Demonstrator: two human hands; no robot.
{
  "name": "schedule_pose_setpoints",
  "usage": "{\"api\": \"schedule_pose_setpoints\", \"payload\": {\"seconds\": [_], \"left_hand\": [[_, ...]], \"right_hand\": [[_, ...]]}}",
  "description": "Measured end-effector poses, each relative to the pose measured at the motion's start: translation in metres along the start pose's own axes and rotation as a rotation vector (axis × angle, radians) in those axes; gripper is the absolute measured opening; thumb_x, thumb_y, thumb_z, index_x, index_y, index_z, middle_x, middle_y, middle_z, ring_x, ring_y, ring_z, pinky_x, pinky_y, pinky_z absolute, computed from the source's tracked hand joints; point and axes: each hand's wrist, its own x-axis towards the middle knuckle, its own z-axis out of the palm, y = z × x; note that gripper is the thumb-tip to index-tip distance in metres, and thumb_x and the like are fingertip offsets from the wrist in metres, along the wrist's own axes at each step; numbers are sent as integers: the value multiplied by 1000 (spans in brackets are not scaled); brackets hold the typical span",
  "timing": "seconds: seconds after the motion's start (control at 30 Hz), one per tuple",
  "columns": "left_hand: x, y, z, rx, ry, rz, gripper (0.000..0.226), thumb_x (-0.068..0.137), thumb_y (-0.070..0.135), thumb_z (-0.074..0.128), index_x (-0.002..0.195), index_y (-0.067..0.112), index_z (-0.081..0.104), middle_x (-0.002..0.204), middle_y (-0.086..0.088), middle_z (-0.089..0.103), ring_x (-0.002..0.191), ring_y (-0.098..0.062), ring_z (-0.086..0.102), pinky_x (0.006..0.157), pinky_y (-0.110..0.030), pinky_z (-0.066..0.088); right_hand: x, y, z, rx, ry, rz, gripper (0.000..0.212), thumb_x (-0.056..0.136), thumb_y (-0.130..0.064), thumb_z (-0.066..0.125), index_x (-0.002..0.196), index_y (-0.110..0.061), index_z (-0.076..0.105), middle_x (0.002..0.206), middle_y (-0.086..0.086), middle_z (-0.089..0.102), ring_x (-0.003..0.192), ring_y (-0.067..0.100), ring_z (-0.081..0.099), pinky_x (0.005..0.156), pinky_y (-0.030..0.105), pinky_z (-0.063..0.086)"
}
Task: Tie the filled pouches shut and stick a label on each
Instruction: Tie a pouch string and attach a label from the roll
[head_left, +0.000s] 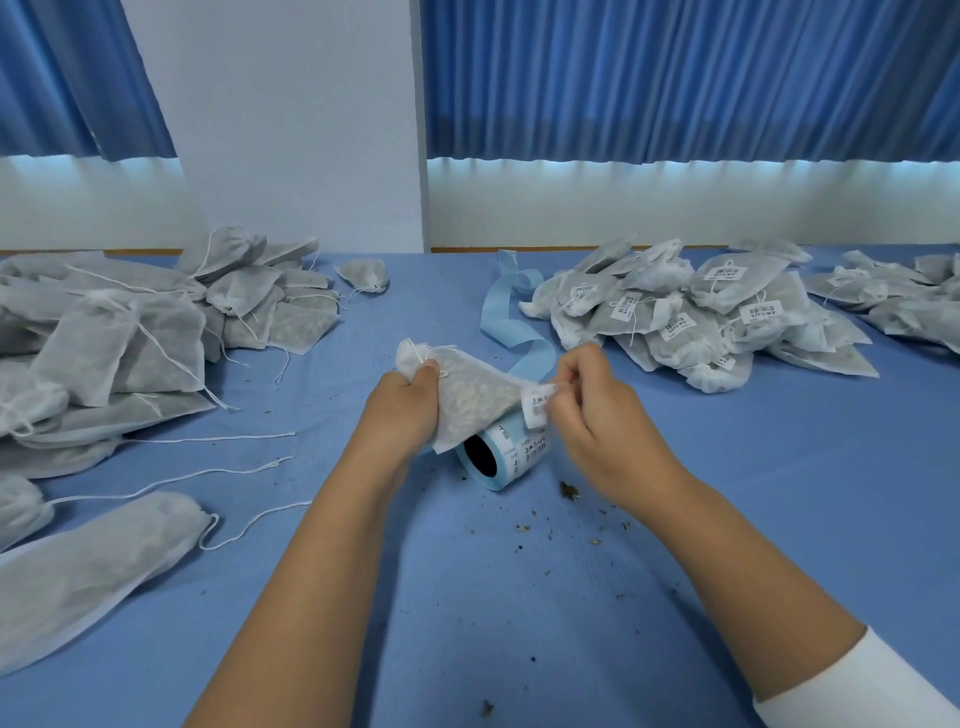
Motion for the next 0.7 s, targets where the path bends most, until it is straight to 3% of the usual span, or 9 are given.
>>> {"api": "schedule_pose_setpoints", "payload": {"seconds": [0.07, 0.17, 0.23, 0.3, 0.37, 0.43, 0.6, 0.7], "left_hand": [[-2, 1, -1, -16, -2, -6, 41, 104, 42, 41, 112, 6, 57, 93, -2, 54, 78, -18, 51, 60, -30, 34], [-9, 7, -3, -48, 47, 75, 34, 102, 43, 44, 104, 11, 55, 90, 3, 55, 77, -12, 51, 59, -26, 34], [-14, 13, -7, -124, 104, 207, 31, 101, 43, 48, 99, 13, 54, 89, 4, 57, 79, -12, 54, 64, -26, 40], [-19, 18, -10, -223, 114, 330, 28, 99, 43, 53, 103, 16, 58, 98, 2, 65, 89, -13, 61, 74, -30, 46], [-24, 21, -11, -282, 80, 383, 19, 98, 42, 55, 103, 24, 60, 102, 4, 69, 94, -11, 64, 78, -29, 48], [-26, 21, -9, -286, 23, 378, 15, 98, 43, 56, 101, 29, 60, 102, 6, 70, 96, -10, 66, 82, -30, 51], [-31, 21, -4, -193, -195, 304, 15, 93, 38, 65, 101, 26, 64, 98, 1, 72, 93, -18, 69, 80, -37, 56], [-35, 21, -4, -179, -381, 278, 32, 84, 36, 76, 111, 23, 66, 102, -4, 75, 96, -21, 73, 87, -44, 58]], "right_hand": [[2, 1, -1, 67, 110, 79, 9, 95, -19, 37, 86, -21, 39, 65, 2, 48, 58, 17, 44, 59, 46, 43], [8, 2, -6, 246, 286, 216, 11, 95, -13, 44, 87, -18, 48, 75, -3, 54, 72, 18, 53, 81, 54, 51], [11, 1, -11, 442, 371, 275, 12, 93, -11, 54, 88, -23, 54, 86, -7, 57, 77, 7, 55, 88, 48, 53], [12, 0, -16, 596, 398, 278, 12, 91, -11, 62, 91, -23, 58, 92, -7, 58, 75, 0, 56, 83, 38, 57], [12, -3, -19, 717, 371, 259, 8, 91, -12, 64, 91, -20, 62, 84, -10, 61, 73, 0, 56, 74, 26, 56], [12, -8, -20, 838, 302, 248, 7, 93, -10, 63, 88, -16, 64, 76, -11, 63, 74, 3, 58, 70, 22, 54], [8, -20, -19, 972, 82, 174, 9, 95, -3, 57, 89, -9, 60, 80, 1, 71, 75, 14, 66, 66, 26, 56], [7, -21, -17, 987, 52, 167, 7, 95, -3, 56, 90, -8, 58, 91, 12, 71, 85, 29, 69, 70, 29, 58]]}}
